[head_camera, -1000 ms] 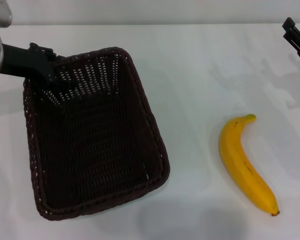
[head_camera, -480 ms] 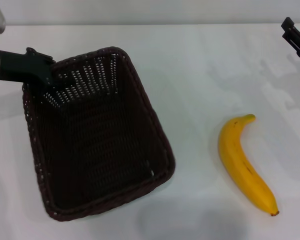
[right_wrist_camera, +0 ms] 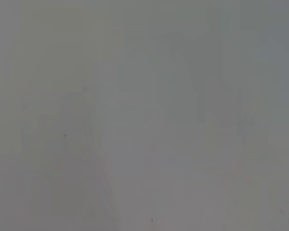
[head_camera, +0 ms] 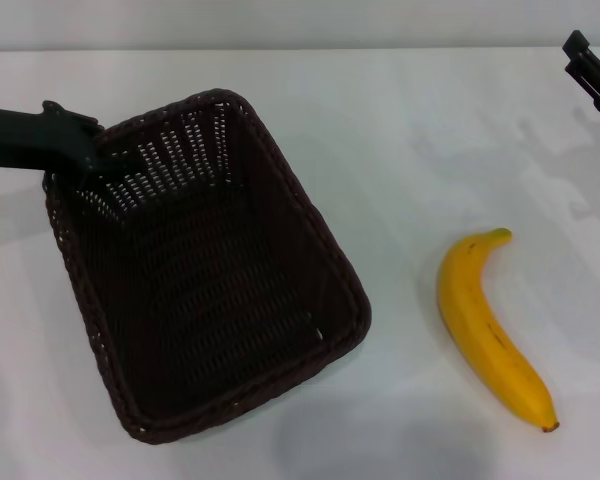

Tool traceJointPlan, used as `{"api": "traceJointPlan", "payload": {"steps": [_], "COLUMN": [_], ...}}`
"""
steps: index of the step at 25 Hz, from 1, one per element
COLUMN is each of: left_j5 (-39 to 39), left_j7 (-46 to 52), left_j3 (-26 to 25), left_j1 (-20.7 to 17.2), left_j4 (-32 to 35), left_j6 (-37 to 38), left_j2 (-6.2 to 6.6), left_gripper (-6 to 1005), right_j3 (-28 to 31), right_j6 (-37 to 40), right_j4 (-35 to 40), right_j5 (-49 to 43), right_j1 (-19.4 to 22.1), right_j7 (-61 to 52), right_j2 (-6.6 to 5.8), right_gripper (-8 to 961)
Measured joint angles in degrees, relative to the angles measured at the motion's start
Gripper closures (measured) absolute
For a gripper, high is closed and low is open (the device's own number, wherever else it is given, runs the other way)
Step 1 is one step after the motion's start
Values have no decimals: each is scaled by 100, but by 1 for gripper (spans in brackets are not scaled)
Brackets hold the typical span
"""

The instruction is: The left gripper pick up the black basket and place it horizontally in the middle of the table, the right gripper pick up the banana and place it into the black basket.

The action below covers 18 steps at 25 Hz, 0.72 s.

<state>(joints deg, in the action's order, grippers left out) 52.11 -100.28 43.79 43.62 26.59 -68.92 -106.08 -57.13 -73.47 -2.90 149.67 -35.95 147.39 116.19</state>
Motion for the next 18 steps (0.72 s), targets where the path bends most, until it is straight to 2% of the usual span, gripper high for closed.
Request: {"api": "traceJointPlan", "payload": {"steps": [10,14,18], "left_j5": [18,85,239], "left_j7": [1154,1212,1194], "left_j3": [-45,-598,-1144], "left_j1": [-92,-204,-409], "left_j4": [58,125,331], "left_j6": [-368,-827,-1297], "left_j2": [159,181,138], "left_gripper": [674,728,772], "right_j3": [14,18,5], "right_j6": [0,8,14], "right_j4": [3,2,0], "right_j5": [1,2,2], "right_j1": [0,10,31], "right_j7": [0,0,0], "right_j2": [0,0,0], "right_gripper": [93,93,93]}}
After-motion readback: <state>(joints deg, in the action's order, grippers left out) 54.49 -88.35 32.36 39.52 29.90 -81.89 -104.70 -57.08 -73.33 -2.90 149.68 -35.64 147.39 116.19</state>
